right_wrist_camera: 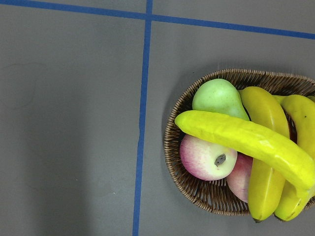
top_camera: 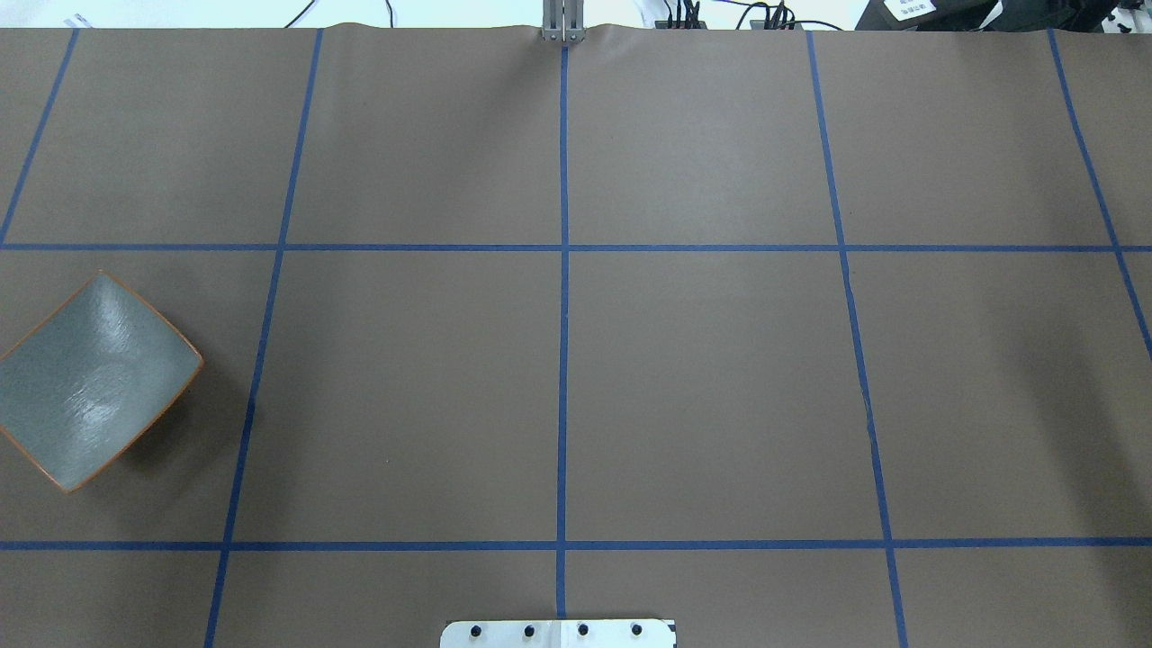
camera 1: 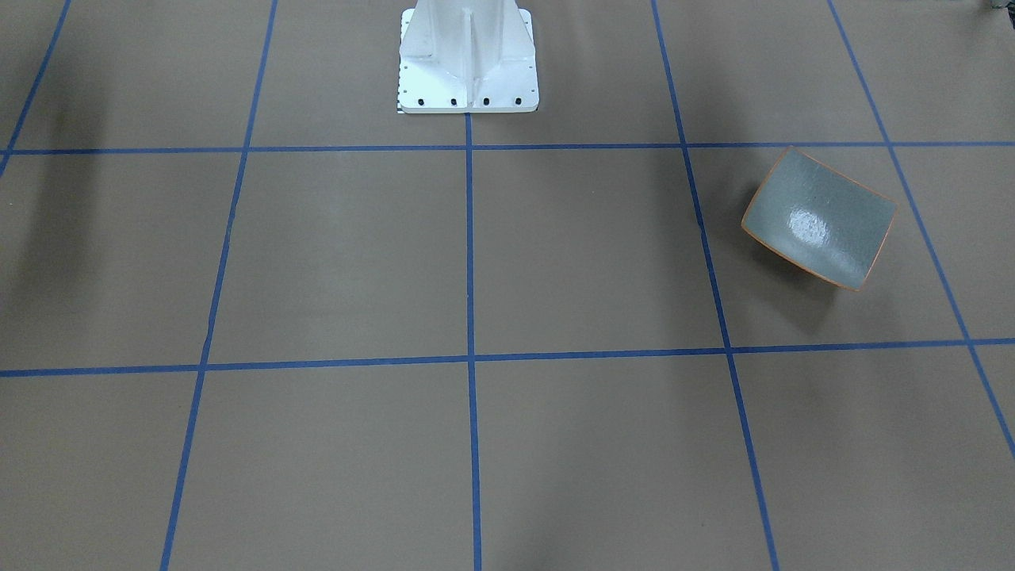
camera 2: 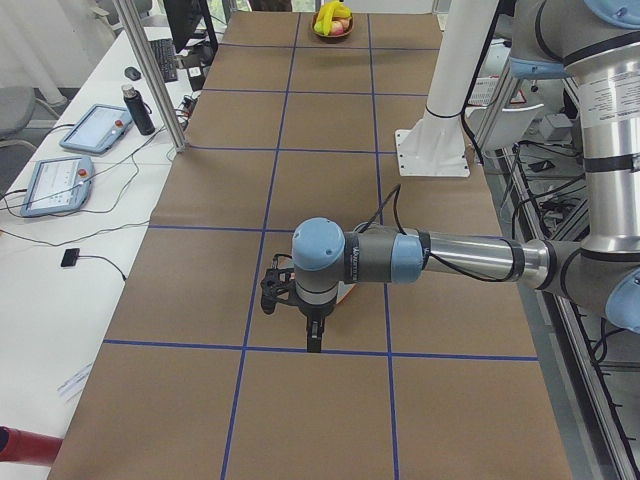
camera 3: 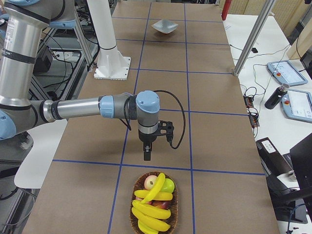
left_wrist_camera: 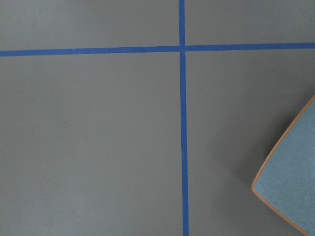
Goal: Transfer all bananas from basket to plate
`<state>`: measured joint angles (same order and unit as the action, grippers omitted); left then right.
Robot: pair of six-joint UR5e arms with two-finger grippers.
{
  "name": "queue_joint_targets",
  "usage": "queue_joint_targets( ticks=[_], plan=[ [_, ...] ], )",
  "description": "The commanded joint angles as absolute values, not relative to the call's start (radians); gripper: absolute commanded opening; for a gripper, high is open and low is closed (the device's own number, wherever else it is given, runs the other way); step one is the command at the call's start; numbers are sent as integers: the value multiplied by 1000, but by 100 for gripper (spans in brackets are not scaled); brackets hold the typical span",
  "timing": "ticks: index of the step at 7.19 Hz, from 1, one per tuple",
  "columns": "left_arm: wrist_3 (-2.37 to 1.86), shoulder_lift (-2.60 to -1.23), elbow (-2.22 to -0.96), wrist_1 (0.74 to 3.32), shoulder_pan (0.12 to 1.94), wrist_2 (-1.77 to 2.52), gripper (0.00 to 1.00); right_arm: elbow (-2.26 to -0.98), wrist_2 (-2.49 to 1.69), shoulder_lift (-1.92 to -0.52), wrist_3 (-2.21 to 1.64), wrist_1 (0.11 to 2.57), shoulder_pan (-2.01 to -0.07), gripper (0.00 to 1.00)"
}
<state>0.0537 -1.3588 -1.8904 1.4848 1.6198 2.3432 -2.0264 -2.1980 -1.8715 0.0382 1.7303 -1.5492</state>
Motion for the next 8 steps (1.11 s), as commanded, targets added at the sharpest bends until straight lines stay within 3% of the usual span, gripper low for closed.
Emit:
queue_joint_targets(
  ticks=[1,5,8],
  plan=[
    [54,-1353,-1928,1486,1618,2344,100,-2029,-2200,-1870,38,1730,-1548,100],
    [54,-1350,-1930,1488,1618,2344,100,-2011,-2255,-1778,34,1689,-1548,100],
    [54,-1347,-1930,1488,1618,2345,100,-1922,-2257,-1834,136,1541,-1551,100]
  ],
)
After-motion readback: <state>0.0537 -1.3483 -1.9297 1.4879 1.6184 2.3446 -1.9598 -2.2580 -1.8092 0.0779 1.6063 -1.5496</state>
